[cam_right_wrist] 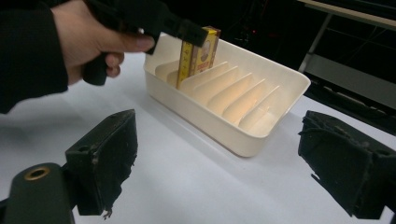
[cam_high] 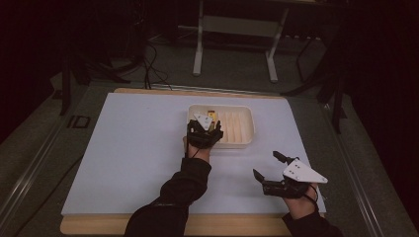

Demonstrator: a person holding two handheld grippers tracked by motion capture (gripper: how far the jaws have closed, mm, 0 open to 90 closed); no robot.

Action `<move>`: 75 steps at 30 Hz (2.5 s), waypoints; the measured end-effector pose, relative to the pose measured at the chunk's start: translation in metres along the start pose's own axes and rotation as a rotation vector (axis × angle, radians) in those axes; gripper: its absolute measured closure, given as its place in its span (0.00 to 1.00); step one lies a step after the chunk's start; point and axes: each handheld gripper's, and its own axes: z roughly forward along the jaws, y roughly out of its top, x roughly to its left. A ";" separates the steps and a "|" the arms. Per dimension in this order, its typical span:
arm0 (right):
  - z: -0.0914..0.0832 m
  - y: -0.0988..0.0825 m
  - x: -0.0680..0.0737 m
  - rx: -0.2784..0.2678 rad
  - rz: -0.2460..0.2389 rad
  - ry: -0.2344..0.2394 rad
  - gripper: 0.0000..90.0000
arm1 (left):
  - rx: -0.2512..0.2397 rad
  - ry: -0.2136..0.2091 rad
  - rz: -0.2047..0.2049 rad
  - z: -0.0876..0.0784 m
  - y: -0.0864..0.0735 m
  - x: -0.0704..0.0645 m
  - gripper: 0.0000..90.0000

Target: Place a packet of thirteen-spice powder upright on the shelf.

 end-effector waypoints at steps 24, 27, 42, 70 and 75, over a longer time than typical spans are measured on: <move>0.001 0.000 0.001 0.006 0.017 0.013 0.15 | -0.006 -0.245 0.118 -0.064 0.005 0.014 0.10; 0.002 0.000 0.001 0.009 0.015 0.014 0.15 | -0.002 -0.267 0.137 -0.072 0.005 0.013 0.10; 0.000 0.000 0.000 0.006 0.025 0.020 0.15 | -0.020 -0.366 0.158 -0.106 -0.004 0.015 0.10; 0.004 -0.001 0.005 0.014 0.017 0.046 0.15 | 0.009 -0.522 0.223 -0.139 -0.058 0.034 0.10; 0.005 -0.001 0.005 0.019 0.015 0.048 0.15 | 0.022 -0.561 0.234 -0.142 -0.069 0.040 0.10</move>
